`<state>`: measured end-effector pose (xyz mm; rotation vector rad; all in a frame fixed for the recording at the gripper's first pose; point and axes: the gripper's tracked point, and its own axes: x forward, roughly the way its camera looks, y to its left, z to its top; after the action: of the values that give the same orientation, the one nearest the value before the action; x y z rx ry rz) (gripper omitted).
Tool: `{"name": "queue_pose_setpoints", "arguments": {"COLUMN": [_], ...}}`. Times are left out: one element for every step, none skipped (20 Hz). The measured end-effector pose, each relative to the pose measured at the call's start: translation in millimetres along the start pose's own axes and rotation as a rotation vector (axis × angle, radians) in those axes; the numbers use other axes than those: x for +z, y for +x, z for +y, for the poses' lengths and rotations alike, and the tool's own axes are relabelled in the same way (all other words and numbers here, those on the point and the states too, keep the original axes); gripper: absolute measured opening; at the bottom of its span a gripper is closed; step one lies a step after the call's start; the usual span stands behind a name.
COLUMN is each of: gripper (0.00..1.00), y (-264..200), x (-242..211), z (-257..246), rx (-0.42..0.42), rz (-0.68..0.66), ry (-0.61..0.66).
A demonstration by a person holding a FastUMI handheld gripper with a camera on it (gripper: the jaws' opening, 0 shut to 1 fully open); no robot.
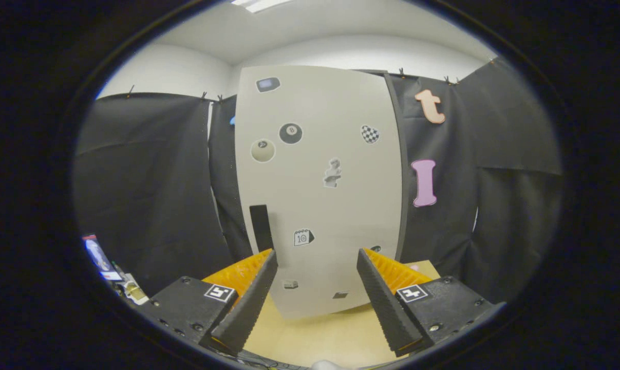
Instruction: Open the shoe cabinet door, grab the shoes and put them into the shoe cabinet, then close the shoe cabinet door.
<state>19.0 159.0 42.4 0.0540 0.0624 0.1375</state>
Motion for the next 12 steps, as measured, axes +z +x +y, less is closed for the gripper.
{"name": "queue_pose_setpoints", "arguments": {"gripper": [0.99, 0.99, 0.99, 0.99, 0.99, 0.99, 0.99, 0.99, 0.99, 0.99, 0.99, 0.99], "y": [-7.3, -13.3, -21.6, -27.6, -31.8, -36.9, -44.9, -50.2, -54.0, -57.2, -60.6, -63.6], "x": [6.1, 11.7, 14.1, 16.6, 18.6, 20.0, 19.9, 21.0, 21.1, 20.7, 20.2, 20.3], "z": [-4.0, -9.6, -15.8, -20.5, -24.8, -29.7, -35.9, -39.4, -41.5, -44.3, -48.3, -51.1], "rx": [-0.01, -0.027, -0.046, -0.062, -0.082, -0.102, -0.119, -0.13, -0.136, -0.145, -0.155, -0.165], "rz": [-0.008, -0.014, -0.018, -0.018, -0.021, -0.02, -0.022, -0.025, -0.026, -0.024, -0.021, -0.022], "ry": [-0.005, -0.01, -0.014, -0.018, -0.018, -0.018, -0.017, -0.016, -0.017, -0.017, -0.017, -0.018]}}
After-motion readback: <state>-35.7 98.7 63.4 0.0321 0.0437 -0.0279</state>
